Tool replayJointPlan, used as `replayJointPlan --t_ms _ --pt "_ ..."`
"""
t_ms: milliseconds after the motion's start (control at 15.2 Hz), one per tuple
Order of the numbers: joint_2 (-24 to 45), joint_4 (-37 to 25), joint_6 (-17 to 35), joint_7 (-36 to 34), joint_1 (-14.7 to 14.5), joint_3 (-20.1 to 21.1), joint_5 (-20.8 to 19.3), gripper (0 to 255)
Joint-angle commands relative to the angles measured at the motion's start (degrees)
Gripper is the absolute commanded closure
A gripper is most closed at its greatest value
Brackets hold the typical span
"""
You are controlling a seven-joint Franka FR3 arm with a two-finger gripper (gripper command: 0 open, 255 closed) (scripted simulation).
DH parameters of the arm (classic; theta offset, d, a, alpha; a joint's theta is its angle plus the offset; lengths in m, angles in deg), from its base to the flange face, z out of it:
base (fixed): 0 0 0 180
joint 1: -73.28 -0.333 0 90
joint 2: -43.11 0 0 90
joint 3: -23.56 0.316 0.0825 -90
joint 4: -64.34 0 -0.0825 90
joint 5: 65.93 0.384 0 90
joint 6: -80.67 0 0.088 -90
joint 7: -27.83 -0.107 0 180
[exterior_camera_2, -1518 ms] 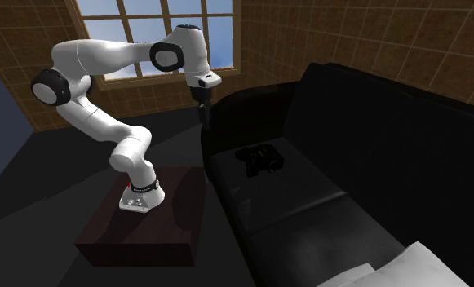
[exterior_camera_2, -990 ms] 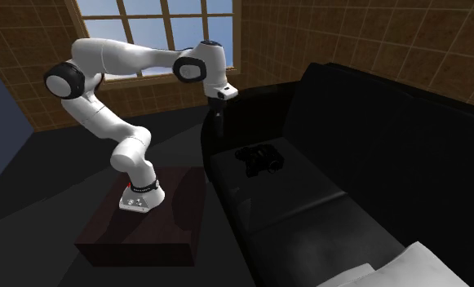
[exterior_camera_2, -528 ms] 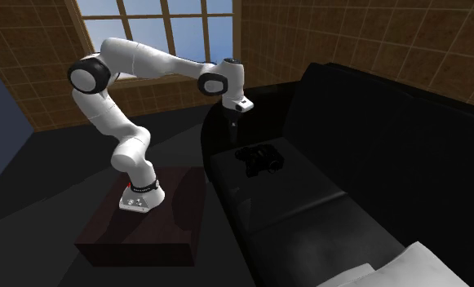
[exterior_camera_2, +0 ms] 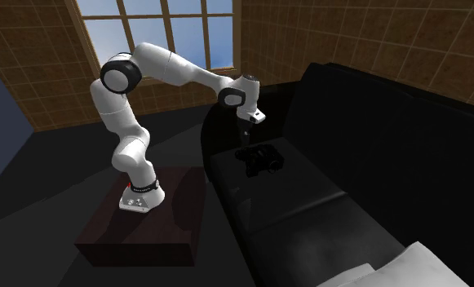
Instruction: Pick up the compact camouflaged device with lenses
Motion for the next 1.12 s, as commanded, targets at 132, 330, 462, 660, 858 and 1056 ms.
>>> replayJointPlan --t_ms 132,330,462,660,858,1056 --pt "6.7 -2.6 2.7 -1.2 -1.0 1.1 0.2 0" --pt "7.7 -1.4 5.0 -1.2 -1.1 1.1 0.1 0" --pt "8.5 -0.7 6.4 -1.2 -1.1 1.1 0.1 0" --pt "9.1 -0.1 7.6 -1.2 -1.1 1.1 0.0 0" --pt "9.1 -0.1 7.7 -1.2 -1.1 1.1 0.0 255" --pt "9.1 -0.1 7.7 -1.2 -1.1 1.1 0.0 255"
